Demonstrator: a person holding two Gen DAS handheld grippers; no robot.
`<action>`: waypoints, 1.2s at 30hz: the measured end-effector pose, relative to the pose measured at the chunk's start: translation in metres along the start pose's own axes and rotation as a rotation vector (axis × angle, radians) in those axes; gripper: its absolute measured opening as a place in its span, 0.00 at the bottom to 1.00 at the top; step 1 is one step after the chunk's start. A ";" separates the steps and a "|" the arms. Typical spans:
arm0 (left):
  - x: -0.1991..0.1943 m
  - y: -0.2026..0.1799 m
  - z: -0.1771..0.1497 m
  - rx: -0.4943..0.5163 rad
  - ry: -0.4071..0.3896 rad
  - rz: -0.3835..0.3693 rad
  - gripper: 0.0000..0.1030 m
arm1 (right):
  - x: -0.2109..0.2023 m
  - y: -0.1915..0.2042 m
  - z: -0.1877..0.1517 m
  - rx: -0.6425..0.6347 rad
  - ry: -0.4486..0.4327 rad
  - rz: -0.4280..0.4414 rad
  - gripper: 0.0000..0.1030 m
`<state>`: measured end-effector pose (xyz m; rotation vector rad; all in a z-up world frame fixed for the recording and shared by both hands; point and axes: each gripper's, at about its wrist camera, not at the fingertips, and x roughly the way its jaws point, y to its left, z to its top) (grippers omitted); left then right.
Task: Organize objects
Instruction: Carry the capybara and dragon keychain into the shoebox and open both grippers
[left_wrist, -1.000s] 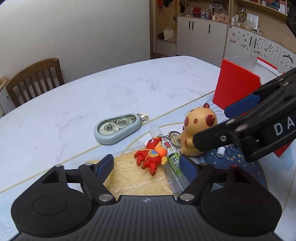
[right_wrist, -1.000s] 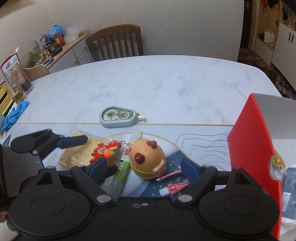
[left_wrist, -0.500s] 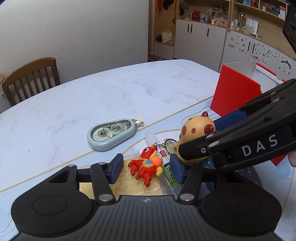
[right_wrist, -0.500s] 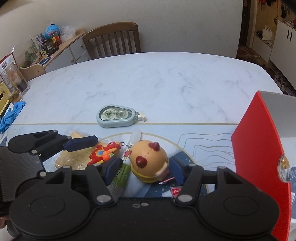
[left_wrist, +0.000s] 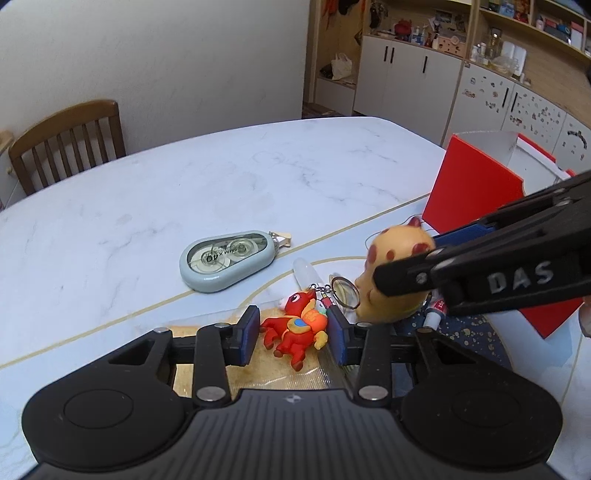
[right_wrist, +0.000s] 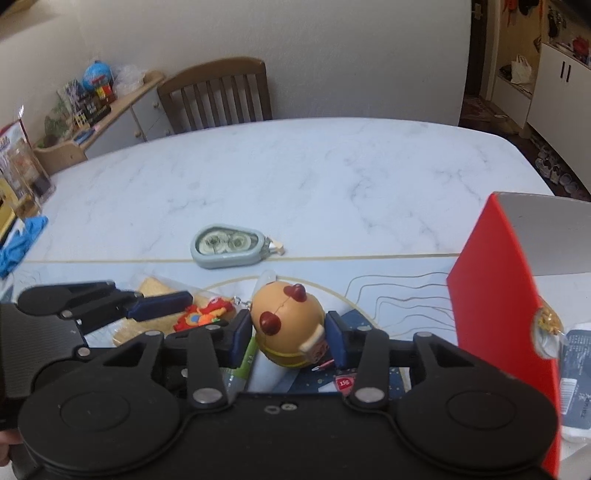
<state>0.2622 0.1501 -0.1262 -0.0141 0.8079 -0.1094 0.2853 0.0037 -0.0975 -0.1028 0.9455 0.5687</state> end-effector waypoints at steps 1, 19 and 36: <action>-0.001 0.001 0.000 -0.013 0.004 -0.003 0.37 | -0.004 -0.001 0.000 0.004 -0.005 0.005 0.41; -0.079 -0.008 0.020 -0.111 -0.030 -0.102 0.37 | -0.119 -0.031 -0.017 0.023 -0.061 0.090 0.41; -0.129 -0.084 0.053 -0.040 -0.089 -0.138 0.37 | -0.188 -0.129 -0.030 0.096 -0.108 0.061 0.41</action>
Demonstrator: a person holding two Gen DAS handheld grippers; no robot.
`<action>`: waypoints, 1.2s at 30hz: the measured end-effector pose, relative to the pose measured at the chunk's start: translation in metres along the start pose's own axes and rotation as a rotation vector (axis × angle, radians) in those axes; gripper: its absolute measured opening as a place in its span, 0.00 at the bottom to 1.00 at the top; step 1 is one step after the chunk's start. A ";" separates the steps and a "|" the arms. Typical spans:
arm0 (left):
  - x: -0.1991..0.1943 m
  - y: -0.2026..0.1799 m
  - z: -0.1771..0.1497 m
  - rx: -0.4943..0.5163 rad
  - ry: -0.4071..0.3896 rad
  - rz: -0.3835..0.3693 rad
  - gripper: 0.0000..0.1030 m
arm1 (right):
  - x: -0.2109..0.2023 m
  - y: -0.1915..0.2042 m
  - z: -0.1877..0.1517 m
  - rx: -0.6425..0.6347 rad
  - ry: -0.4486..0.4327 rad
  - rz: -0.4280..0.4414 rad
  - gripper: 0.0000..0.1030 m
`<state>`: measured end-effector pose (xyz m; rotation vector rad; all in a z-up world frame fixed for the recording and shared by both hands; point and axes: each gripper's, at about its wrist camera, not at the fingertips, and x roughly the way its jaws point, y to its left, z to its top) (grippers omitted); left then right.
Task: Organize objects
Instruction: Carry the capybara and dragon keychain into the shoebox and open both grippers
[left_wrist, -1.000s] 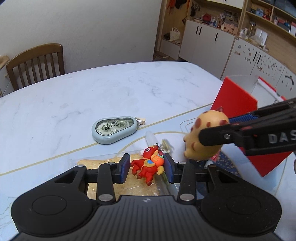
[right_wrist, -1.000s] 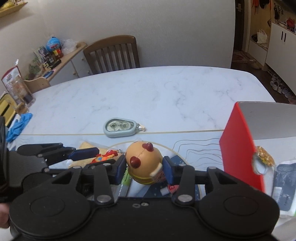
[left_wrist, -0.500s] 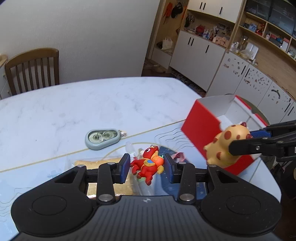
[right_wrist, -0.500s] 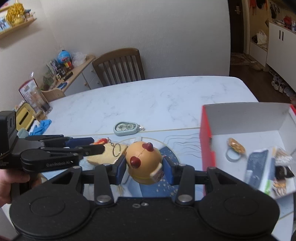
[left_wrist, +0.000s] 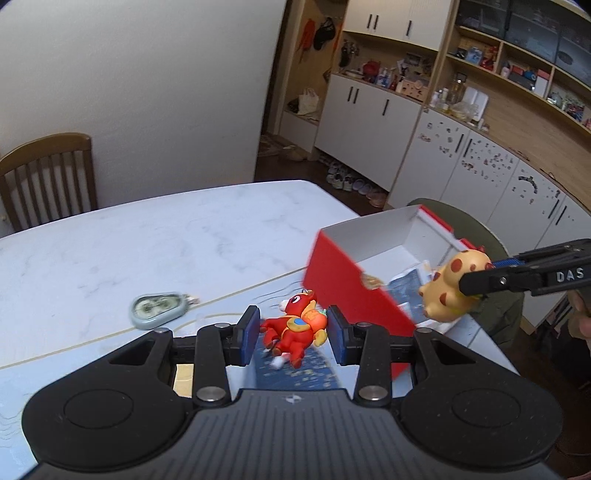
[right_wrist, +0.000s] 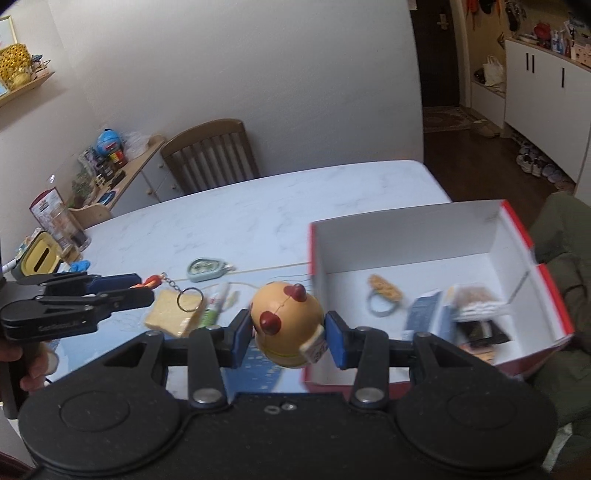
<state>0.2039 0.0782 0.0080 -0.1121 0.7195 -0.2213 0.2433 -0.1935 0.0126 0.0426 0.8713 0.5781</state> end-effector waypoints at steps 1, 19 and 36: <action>0.002 -0.007 0.002 0.004 0.001 -0.004 0.37 | -0.002 -0.007 0.000 0.004 -0.003 -0.007 0.41; 0.077 -0.127 0.030 0.120 0.037 -0.072 0.36 | -0.007 -0.113 0.013 0.067 -0.025 -0.084 0.41; 0.175 -0.160 0.032 0.191 0.180 0.076 0.36 | 0.056 -0.163 0.035 0.057 0.029 -0.109 0.41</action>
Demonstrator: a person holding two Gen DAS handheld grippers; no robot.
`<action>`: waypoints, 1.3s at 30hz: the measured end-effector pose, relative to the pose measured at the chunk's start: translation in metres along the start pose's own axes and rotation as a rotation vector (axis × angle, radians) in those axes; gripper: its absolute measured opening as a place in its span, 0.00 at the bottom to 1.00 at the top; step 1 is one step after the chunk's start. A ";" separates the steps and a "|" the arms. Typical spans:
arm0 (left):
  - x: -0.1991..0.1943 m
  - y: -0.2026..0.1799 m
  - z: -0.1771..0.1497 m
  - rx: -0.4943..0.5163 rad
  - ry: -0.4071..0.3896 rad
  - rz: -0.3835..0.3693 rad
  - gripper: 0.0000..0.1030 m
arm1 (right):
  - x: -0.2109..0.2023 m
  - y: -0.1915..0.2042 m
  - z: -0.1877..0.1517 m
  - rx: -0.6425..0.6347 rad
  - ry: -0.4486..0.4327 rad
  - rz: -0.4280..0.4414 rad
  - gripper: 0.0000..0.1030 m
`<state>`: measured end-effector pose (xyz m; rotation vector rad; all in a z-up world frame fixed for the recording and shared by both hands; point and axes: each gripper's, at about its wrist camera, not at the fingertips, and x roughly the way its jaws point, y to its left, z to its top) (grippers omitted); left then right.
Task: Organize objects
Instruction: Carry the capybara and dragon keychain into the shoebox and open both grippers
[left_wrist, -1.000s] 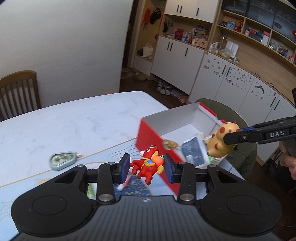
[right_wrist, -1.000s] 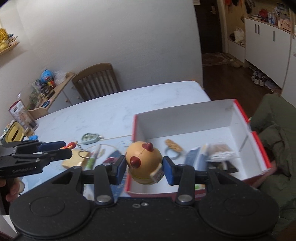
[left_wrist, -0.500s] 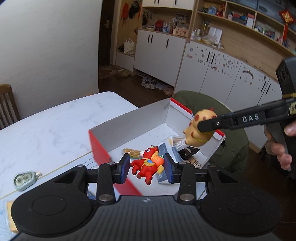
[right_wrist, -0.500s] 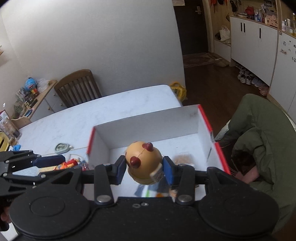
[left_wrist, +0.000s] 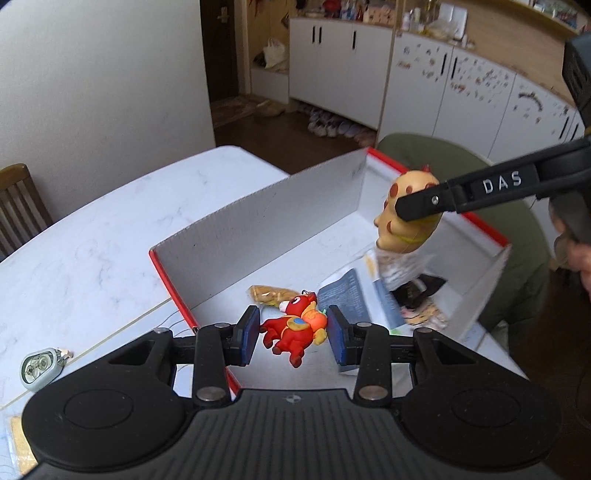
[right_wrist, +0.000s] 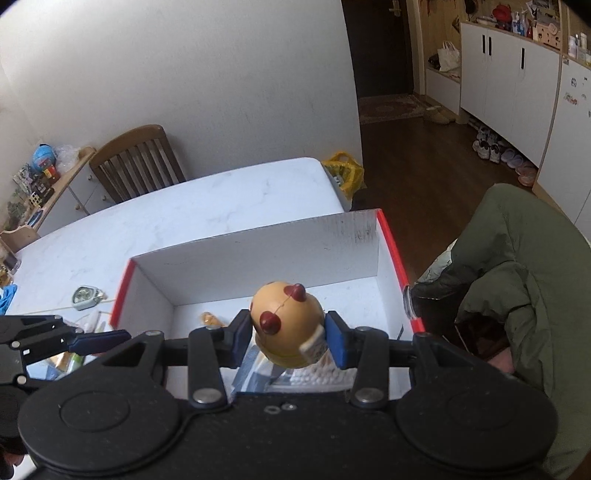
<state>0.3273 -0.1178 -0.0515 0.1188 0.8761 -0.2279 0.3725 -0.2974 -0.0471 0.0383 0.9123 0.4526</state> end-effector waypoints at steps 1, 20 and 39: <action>0.004 0.000 0.001 0.004 0.007 0.006 0.37 | 0.004 -0.001 0.001 -0.001 0.006 -0.001 0.41; 0.063 -0.025 0.008 0.089 0.154 0.065 0.36 | 0.071 -0.017 0.017 -0.002 0.090 -0.036 0.41; 0.086 -0.028 0.008 0.114 0.275 0.082 0.37 | 0.097 -0.002 0.017 -0.033 0.158 -0.003 0.42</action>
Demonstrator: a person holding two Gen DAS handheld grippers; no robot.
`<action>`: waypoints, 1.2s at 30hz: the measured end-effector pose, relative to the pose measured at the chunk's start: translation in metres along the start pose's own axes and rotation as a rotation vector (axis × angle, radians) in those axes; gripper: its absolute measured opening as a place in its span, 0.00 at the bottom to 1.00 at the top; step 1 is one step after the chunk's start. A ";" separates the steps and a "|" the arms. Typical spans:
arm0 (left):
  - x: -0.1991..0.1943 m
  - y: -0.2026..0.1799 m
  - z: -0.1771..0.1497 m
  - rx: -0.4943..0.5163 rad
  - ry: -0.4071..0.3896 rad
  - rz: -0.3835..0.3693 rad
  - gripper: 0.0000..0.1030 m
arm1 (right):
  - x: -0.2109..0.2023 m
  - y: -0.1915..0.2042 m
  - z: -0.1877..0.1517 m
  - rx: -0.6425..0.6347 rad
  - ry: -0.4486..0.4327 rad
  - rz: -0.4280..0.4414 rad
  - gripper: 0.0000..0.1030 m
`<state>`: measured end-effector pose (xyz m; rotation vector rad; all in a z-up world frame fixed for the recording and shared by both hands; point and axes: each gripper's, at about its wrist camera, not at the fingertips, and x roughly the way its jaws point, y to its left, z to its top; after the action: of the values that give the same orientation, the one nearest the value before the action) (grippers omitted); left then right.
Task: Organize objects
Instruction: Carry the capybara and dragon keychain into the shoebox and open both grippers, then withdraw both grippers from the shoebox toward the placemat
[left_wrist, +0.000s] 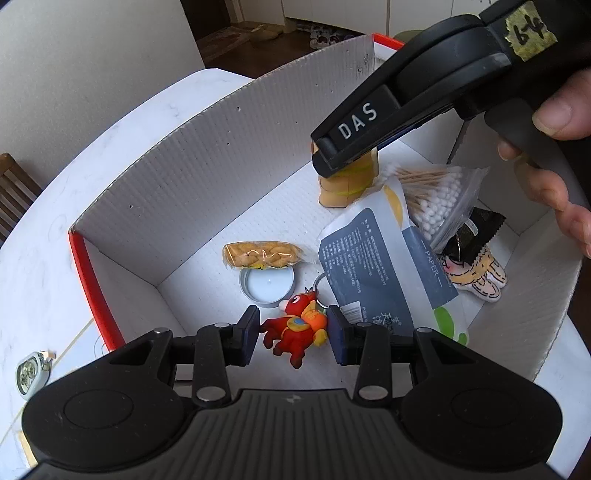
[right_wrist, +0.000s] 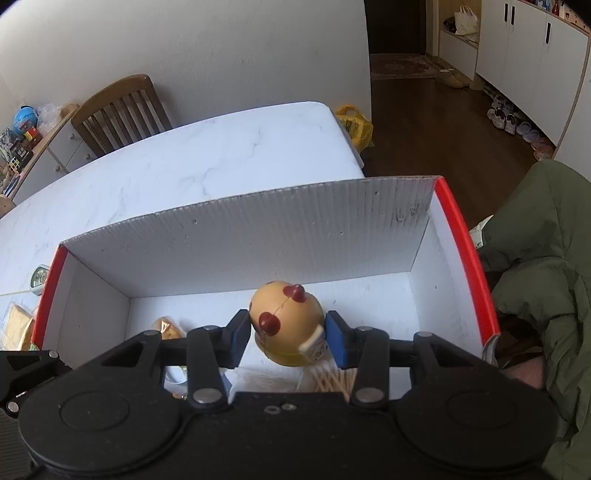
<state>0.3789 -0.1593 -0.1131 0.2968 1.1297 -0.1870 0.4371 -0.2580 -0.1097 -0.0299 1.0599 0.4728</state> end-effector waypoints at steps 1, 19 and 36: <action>0.001 0.000 0.001 0.001 0.005 0.000 0.37 | 0.000 0.000 0.000 -0.001 0.001 0.000 0.43; -0.015 0.002 -0.005 -0.032 -0.061 -0.052 0.59 | -0.023 0.011 -0.011 -0.030 0.009 0.001 0.61; -0.068 0.017 -0.030 -0.069 -0.220 -0.123 0.62 | -0.085 0.024 -0.032 -0.006 -0.079 0.050 0.74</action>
<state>0.3298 -0.1337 -0.0608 0.1409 0.9343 -0.2822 0.3673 -0.2749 -0.0492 0.0106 0.9833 0.5184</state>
